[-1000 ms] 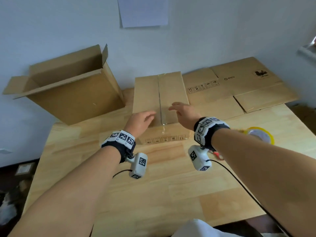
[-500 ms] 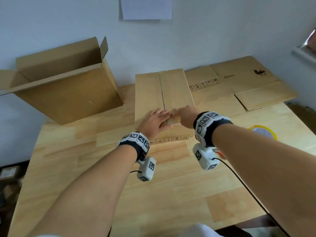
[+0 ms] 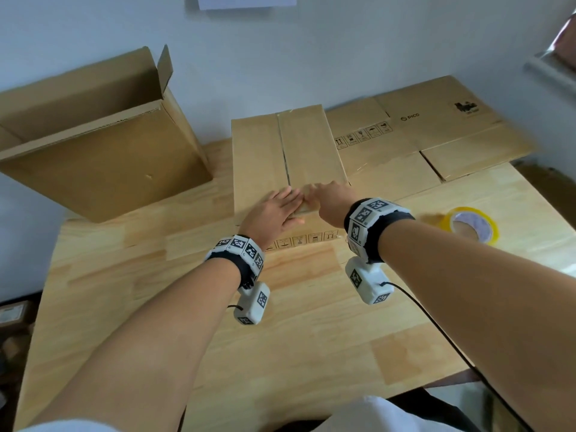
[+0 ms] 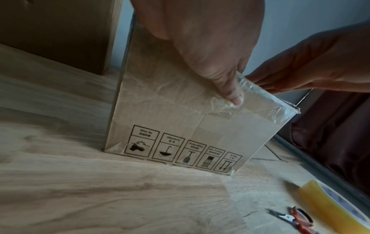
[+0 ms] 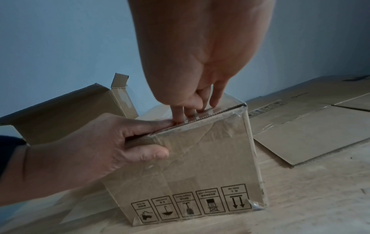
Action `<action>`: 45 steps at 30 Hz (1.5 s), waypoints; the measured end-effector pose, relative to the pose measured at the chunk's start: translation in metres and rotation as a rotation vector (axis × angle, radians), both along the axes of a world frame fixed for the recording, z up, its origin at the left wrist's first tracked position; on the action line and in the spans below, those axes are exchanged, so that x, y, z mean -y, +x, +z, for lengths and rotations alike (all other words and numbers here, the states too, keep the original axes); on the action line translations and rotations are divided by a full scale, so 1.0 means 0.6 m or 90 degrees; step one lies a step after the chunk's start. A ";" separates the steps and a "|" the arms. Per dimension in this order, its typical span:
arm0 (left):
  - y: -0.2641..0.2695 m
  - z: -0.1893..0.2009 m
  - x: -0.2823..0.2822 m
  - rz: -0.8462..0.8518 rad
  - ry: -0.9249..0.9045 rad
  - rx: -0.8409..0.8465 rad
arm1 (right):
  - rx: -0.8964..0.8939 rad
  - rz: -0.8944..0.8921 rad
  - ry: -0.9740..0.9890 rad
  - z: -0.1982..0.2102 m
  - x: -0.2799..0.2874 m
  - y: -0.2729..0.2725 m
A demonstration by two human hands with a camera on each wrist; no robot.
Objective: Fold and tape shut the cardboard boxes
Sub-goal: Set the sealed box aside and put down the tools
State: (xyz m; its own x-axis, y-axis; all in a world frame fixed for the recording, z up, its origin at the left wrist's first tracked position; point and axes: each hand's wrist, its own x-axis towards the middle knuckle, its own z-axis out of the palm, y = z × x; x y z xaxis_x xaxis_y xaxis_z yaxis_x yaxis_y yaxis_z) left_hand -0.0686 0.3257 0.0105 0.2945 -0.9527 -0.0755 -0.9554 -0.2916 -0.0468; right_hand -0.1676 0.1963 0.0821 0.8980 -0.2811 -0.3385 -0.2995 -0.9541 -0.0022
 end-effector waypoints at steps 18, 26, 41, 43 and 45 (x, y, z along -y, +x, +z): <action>0.014 0.038 -0.027 0.220 0.028 -0.099 | 0.222 -0.068 0.243 -0.043 0.043 0.001; 0.007 0.020 -0.045 0.295 0.093 -0.119 | 0.169 -0.123 0.172 -0.106 0.038 0.049; 0.014 0.019 -0.043 0.280 0.086 -0.150 | 0.197 -0.155 0.167 -0.105 0.036 0.047; 0.016 0.019 -0.044 0.276 0.084 -0.143 | 0.227 -0.153 0.179 -0.102 0.037 0.049; 0.016 0.018 -0.044 0.270 0.078 -0.139 | 0.249 -0.142 0.183 -0.099 0.037 0.046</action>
